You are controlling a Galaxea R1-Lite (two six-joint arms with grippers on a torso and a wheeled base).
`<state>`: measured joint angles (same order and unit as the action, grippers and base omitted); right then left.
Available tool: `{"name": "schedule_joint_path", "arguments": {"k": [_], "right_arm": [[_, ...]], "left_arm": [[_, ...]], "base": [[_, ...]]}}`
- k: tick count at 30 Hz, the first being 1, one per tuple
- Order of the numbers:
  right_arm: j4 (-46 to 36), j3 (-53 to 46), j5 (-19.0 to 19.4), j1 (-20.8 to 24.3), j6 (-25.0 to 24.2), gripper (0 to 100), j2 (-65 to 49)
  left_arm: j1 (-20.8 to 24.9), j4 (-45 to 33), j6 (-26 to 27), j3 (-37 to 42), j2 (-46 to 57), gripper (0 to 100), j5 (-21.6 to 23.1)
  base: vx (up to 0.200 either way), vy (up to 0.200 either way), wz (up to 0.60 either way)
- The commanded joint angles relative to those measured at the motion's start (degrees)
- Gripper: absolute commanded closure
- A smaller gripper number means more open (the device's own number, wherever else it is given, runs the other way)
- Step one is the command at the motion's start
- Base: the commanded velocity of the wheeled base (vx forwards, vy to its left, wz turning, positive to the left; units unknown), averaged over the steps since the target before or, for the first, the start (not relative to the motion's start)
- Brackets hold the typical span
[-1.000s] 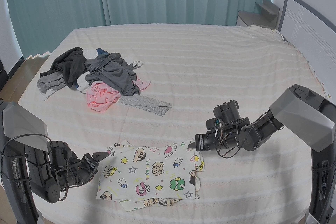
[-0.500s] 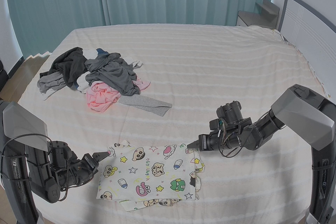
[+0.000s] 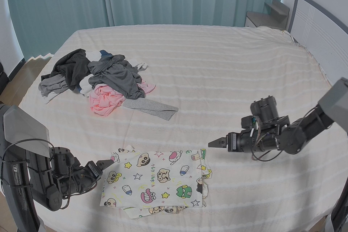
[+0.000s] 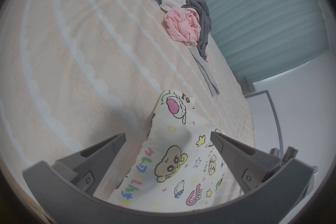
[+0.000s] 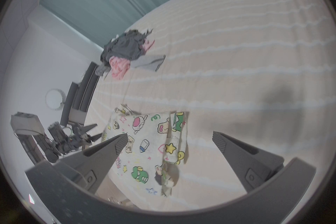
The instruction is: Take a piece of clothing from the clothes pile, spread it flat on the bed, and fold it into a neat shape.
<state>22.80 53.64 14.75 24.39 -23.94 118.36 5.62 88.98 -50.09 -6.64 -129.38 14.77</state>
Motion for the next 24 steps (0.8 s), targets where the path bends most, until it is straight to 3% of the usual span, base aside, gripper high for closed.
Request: {"name": "schedule_joint_path", "arguments": {"k": [1, 5, 11, 15, 16, 17, 18, 24], "right_arm": [[0.8, -17.6, -6.7, -0.7, -8.1, 0, -30.5], [0.1, -26.5, -7.5, -1.6, -8.3, 0, -46.2], [-1.5, -32.2, -6.2, -6.8, -8.0, 0, -59.6], [-2.0, -35.4, -2.6, -7.3, -8.0, 0, -63.6], [-2.0, -35.4, -2.6, -7.3, -8.0, 0, -63.6], [-2.0, -36.3, -1.7, -7.3, -8.0, 0, -64.8], [-2.0, -36.6, -1.7, -7.3, -7.9, 0, -65.3], [-2.1, -36.3, -1.7, -7.5, -6.5, 0, -69.7]], "left_arm": [[0.1, 1.0, 9.1, 3.8, 0.7, 0, 0.3], [0.5, 1.0, 11.9, 4.8, 1.6, 0, 1.6], [-2.1, 1.0, 14.0, 6.5, 3.8, 0, 11.9], [-6.1, 1.0, 27.4, 6.5, 0.2, 0, 13.6], [-6.1, 1.0, 27.4, 6.5, 0.2, 0, 13.6], [-7.6, 1.0, 34.1, 6.4, -3.1, 0, 13.6], [-8.2, 1.0, 35.9, 6.3, -3.9, 0, 13.6], [-8.4, 1.0, 36.8, 4.3, -5.2, 0, 16.1]], "base": [[0.0, 0.0, 0.0], [0.0, 0.0, 0.0], [0.0, 0.0, 0.0], [0.0, 0.0, 0.0], [0.0, 0.0, 0.0], [0.0, 0.0, 0.0], [0.0, 0.0, 0.0], [0.0, 0.0, 0.0]]}}
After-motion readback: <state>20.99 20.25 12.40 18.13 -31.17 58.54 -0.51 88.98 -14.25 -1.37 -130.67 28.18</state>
